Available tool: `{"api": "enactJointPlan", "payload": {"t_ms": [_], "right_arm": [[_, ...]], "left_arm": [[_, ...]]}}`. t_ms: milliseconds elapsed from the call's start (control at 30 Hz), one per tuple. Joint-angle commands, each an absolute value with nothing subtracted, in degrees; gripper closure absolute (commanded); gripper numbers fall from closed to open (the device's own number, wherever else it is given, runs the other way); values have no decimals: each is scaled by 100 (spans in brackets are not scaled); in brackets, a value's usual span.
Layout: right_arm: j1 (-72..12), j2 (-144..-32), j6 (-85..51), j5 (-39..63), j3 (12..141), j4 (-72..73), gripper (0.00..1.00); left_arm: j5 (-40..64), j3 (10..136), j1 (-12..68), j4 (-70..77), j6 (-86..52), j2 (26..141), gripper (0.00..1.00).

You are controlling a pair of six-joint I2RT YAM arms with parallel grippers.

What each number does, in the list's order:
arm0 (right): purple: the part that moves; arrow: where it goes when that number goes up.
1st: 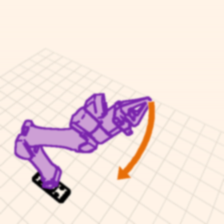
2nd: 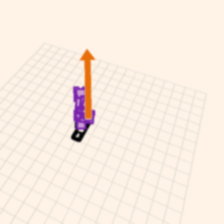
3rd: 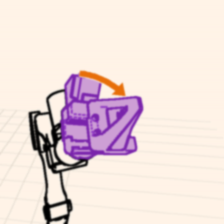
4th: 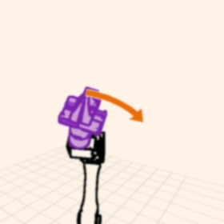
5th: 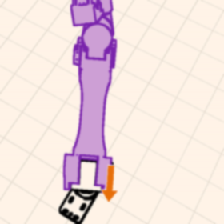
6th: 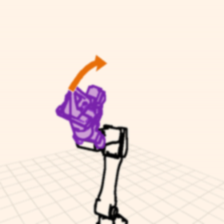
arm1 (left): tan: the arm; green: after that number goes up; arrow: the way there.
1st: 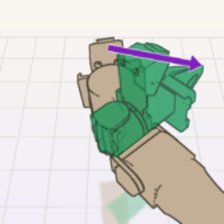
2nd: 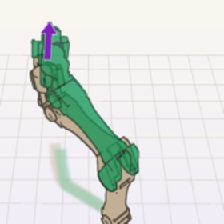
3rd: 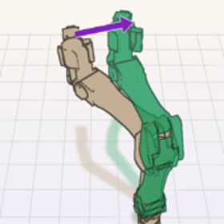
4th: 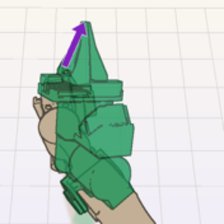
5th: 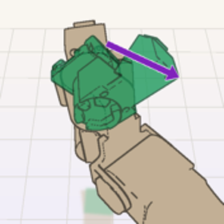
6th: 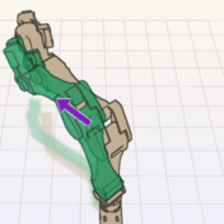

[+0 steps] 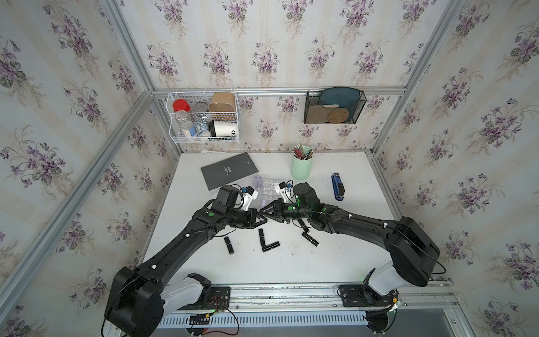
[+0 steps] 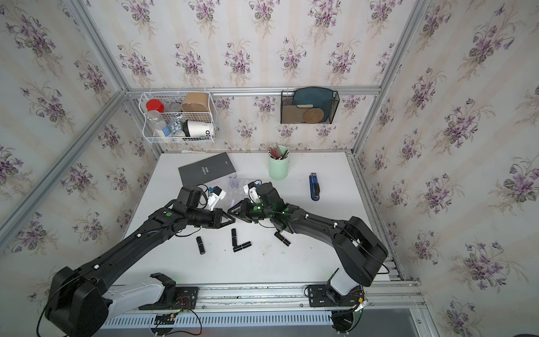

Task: Arrange the lipsticks in the organizer
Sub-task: Pick up the lipstick at the center of the board.

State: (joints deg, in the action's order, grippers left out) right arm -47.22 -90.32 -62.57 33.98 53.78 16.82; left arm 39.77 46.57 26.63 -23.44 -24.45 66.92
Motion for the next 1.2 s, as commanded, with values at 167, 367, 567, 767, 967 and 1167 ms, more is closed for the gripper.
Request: {"api": "enactJointPlan", "payload": {"t_ms": [167, 367, 567, 767, 967, 1167], "right_arm": [[-4210, -8948, -5527, 3603, 6053, 505, 46], [-4210, -9219, -5263, 3551, 6412, 27, 54], [-4210, -9374, -5203, 3506, 6567, -59, 68], [-4179, -9491, -5370, 3550, 6656, 143, 81], [-3680, -9565, -5878, 2732, 6728, 1330, 86], [-4044, -10152, -4229, -449, 7500, 1150, 89]], "left_arm": [[3697, 4709, 2687, -2336, -1647, 6500, 100], [3759, 4834, 2757, -2372, -1564, 6580, 100], [3785, 4895, 2764, -2462, -1497, 6593, 100], [3527, 5047, 2769, -2624, -1411, 6656, 100], [2381, 5488, 2494, -3187, -1859, 6530, 46], [1835, 5625, 1228, -3536, -2526, 6603, 45]]}}
